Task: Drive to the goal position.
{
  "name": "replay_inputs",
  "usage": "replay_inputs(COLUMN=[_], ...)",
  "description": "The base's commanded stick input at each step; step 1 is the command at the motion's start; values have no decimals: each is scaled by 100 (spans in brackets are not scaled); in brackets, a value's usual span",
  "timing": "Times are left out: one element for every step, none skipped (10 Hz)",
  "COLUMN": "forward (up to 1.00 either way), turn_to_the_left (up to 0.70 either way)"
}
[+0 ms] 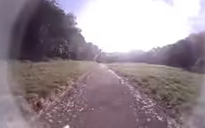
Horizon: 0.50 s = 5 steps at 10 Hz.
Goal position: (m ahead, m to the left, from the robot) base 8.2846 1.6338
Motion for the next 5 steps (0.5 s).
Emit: replay_inputs(forward=[70,70,70,70,70], turn_to_the_left=[-14,-13,-10,0,0])
